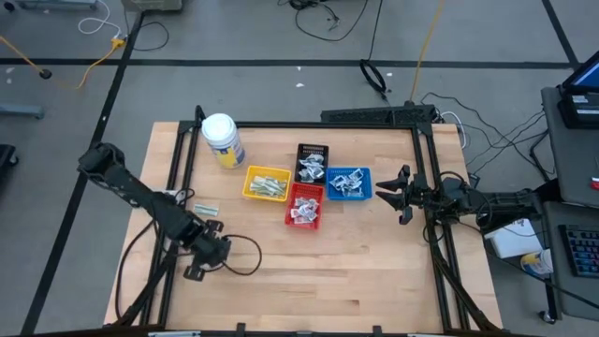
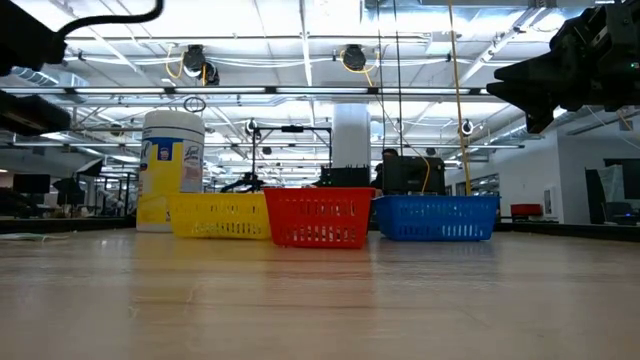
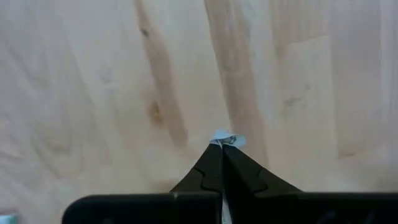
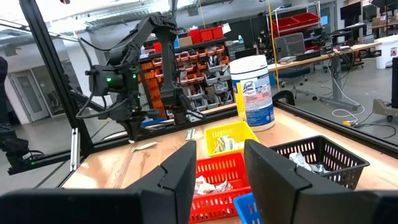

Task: Pick & Place First Aid Supplies
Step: Put the bandage pack into the yellow bin

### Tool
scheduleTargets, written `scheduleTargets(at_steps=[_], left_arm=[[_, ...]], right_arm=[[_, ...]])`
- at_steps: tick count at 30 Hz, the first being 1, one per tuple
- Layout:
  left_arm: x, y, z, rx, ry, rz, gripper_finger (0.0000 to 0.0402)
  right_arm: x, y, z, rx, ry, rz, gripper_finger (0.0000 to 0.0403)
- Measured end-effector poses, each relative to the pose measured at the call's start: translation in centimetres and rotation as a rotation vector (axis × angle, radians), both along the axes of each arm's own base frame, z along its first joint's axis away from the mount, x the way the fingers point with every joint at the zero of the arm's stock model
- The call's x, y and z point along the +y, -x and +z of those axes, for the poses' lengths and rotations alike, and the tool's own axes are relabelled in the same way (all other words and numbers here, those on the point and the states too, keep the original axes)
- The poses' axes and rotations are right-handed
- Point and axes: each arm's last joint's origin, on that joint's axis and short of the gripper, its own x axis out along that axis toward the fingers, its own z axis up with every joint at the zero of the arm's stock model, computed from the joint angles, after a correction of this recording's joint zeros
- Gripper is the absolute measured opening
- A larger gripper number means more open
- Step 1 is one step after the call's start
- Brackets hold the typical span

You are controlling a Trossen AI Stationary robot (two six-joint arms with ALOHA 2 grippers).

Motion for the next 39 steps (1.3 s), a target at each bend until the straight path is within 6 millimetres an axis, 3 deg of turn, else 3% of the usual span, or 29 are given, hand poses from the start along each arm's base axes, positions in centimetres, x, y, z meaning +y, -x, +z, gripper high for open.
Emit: scheduleTargets(at_steps=[3, 7, 15, 23, 27, 32, 39], left_arm=[[0.9, -0.5, 0.1, -0.017, -0.003, -0.019, 0.0002], [3.1, -2.1, 0.4, -0.028, -0.005, 0.092, 0.0001], [10.1, -4.7, 1.7, -0.086, -0.022, 0.351, 0.0001], [16.8, -5.1, 2.2, -0.094, -0.057, 0.621, 0.0001], [18.6, -6.1, 2.7, -0.072, -0.082, 0.592, 0.0001], [20.0, -9.3, 3.5, -0.074, -0.102, 0.534, 0.0001], [21.8, -13.5, 2.7, -0.051, -0.120, 0.431, 0.0000]], right_arm=[[0.0, 0.0, 0.0, 0.000, 0.000, 0.000, 0.0130], [0.0, 0.0, 0.0, 0.000, 0.000, 0.000, 0.0130], [0.0, 0.0, 0.0, 0.000, 0.000, 0.000, 0.0130], [0.0, 0.0, 0.0, 0.000, 0.000, 0.000, 0.0130], [0.0, 0.0, 0.0, 0.000, 0.000, 0.000, 0.0130], [0.0, 0.0, 0.0, 0.000, 0.000, 0.000, 0.0130], [0.0, 0.0, 0.0, 0.000, 0.000, 0.000, 0.0130]])
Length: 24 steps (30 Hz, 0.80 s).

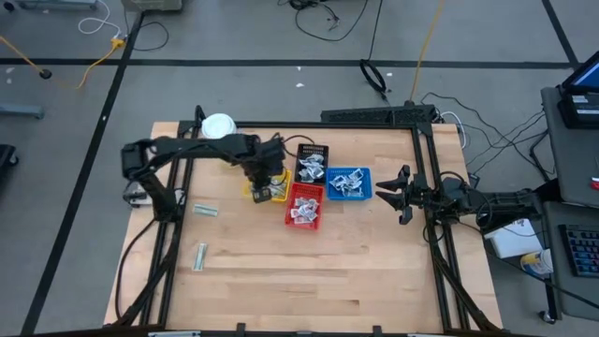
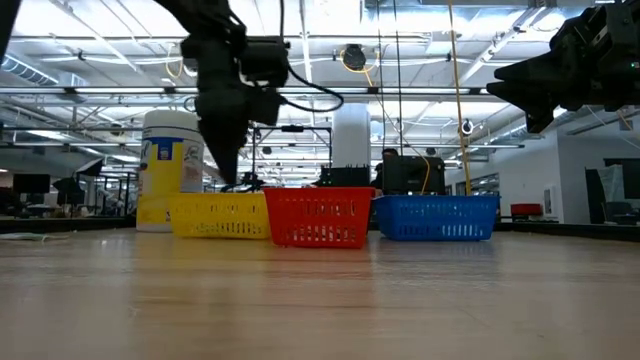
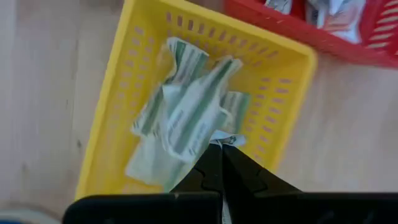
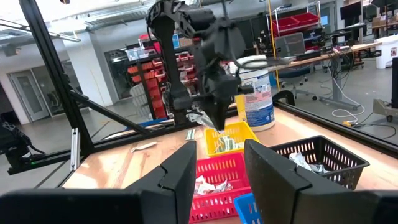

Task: Pick & Place First Aid Supplies
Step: Put the bandage pack into the yellow bin

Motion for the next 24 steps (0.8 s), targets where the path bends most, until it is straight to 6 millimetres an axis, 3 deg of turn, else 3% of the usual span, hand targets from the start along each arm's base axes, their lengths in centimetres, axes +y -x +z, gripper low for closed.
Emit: scheduleTargets(at_steps=[6, 11, 24], left_arm=[[0.9, -1.1, -2.0, 0.038, -0.070, -0.048, 0.0013], [1.1, -1.1, -2.5, 0.070, -0.112, -0.069, 0.0046], [1.0, -1.2, -2.5, 0.057, -0.117, -0.167, 0.0212]], right_arm=[[0.0, 0.0, 0.0, 0.000, 0.000, 0.000, 0.0130], [0.0, 0.0, 0.0, 0.000, 0.000, 0.000, 0.0130], [0.0, 0.0, 0.0, 0.000, 0.000, 0.000, 0.0130]])
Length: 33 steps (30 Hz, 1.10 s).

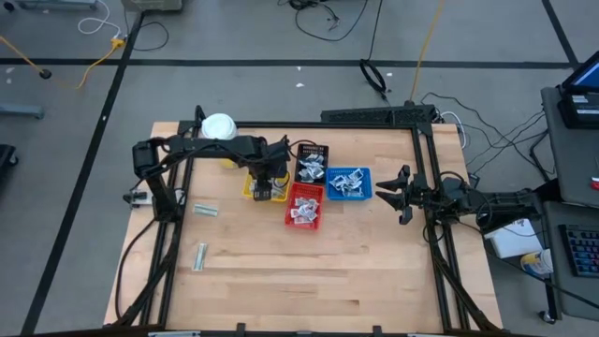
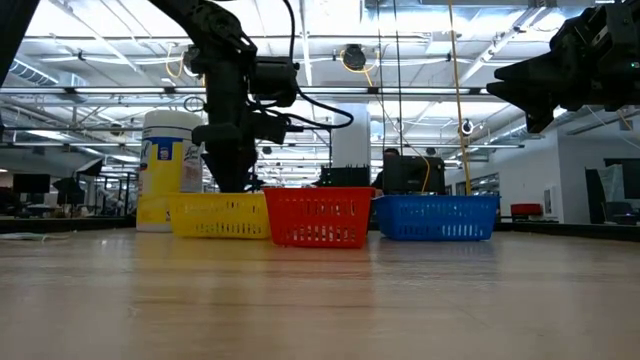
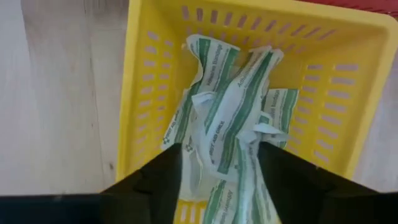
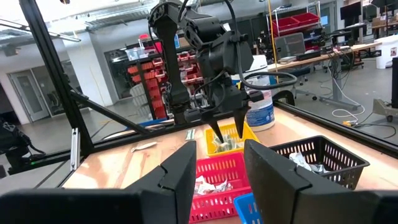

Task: Pick & Place First Aid Supplies
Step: Put the bandage pack into the yellow bin

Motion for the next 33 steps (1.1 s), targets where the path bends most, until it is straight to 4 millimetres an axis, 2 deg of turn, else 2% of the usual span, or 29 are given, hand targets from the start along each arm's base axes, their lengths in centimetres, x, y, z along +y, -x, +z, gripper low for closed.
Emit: scheduleTargets(at_steps=[6, 13, 18, 26, 29, 33], left_arm=[[0.3, 0.1, 0.5, -0.016, 0.011, 0.075, 0.0266], [1.2, 0.9, 2.6, -0.089, 0.038, 0.322, 0.0288], [1.5, 1.7, 4.0, -0.132, 0.069, 0.507, 0.0286], [2.3, 2.9, 4.7, -0.128, 0.131, 0.941, 0.0271], [1.8, 3.4, 4.8, -0.090, 0.136, 0.973, 0.0265], [0.0, 5.0, 5.6, -0.102, 0.146, 0.975, 0.0256]], right_arm=[[0.0, 0.0, 0.0, 0.000, 0.000, 0.000, 0.0130], [0.0, 0.0, 0.0, 0.000, 0.000, 0.000, 0.0130], [0.0, 0.0, 0.0, 0.000, 0.000, 0.000, 0.0130], [0.0, 0.0, 0.0, 0.000, 0.000, 0.000, 0.0130], [0.0, 0.0, 0.0, 0.000, 0.000, 0.000, 0.0130], [0.0, 0.0, 0.0, 0.000, 0.000, 0.000, 0.0130]])
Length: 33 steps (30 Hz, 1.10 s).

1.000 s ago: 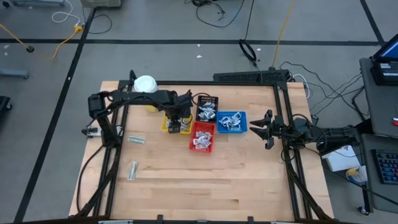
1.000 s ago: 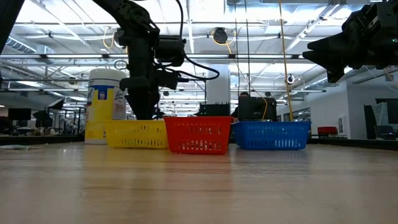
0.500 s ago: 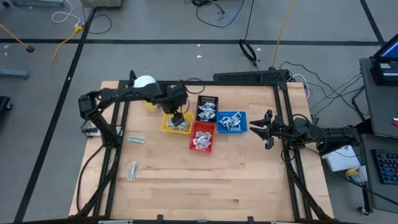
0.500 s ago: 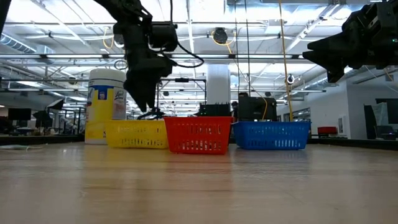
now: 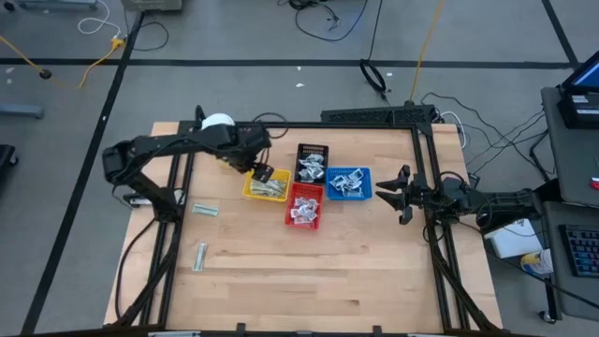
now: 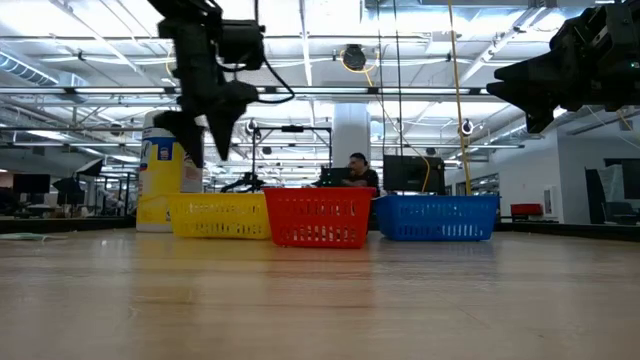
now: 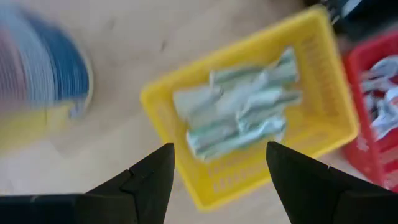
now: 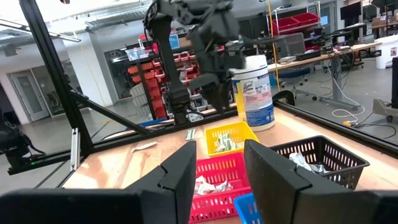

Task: Pick & Place First Aid Supplies
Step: Put the bandage pack into the yellow bin

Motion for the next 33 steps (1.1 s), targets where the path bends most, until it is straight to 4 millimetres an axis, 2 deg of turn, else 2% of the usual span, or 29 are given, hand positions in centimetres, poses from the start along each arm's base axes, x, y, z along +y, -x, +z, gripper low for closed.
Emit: scheduleTargets(at_steps=[5, 16, 24, 33], left_arm=[[-2.8, 2.6, -0.4, -0.020, 0.019, 0.050, 0.0249], [-8.9, 8.0, -4.2, 0.065, 0.256, 0.135, 0.0248], [-12.1, 10.1, -5.8, 0.170, 0.377, 0.143, 0.0248], [-14.6, 11.1, -6.2, 0.225, 0.380, 0.138, 0.0248]], right_arm=[[0.0, 0.0, 0.0, 0.000, 0.000, 0.000, 0.0130], [0.0, 0.0, 0.0, 0.000, 0.000, 0.000, 0.0130], [0.0, 0.0, 0.0, 0.000, 0.000, 0.000, 0.0130], [0.0, 0.0, 0.0, 0.000, 0.000, 0.000, 0.0130]])
